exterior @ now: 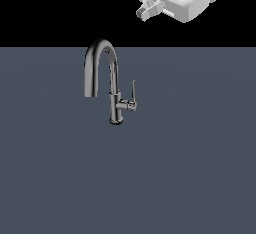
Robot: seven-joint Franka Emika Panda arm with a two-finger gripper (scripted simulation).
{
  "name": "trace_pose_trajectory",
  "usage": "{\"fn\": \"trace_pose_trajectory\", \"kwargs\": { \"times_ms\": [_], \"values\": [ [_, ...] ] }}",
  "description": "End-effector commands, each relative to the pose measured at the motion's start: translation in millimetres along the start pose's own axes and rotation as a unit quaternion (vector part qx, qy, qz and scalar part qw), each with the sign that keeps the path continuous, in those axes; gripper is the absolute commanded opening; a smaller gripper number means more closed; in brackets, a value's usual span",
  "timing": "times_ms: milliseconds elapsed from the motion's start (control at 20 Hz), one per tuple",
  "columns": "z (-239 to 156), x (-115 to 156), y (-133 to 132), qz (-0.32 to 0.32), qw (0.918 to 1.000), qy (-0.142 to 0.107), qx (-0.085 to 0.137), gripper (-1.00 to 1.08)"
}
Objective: Turn on the faucet by rotating a designated handle.
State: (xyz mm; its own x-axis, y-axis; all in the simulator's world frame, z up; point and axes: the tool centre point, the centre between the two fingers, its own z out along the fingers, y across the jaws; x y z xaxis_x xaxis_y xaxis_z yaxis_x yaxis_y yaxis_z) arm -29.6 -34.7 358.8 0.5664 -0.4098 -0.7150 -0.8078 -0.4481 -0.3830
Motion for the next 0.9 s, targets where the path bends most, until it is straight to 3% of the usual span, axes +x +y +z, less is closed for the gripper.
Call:
{"fn": "trace_pose_trajectory", "kwargs": {
  "times_ms": [0,400,600,850],
  "values": [
    [5,19,-3,0.027,0.9991,-0.022,0.027,-1.00],
    [26,78,-7,0.111,0.9834,-0.091,0.111,-1.00],
    [40,107,-6,0.154,0.9682,-0.126,0.152,-1.00],
    [60,141,-4,0.205,0.9428,-0.167,0.203,-1.00]
  ]
}}
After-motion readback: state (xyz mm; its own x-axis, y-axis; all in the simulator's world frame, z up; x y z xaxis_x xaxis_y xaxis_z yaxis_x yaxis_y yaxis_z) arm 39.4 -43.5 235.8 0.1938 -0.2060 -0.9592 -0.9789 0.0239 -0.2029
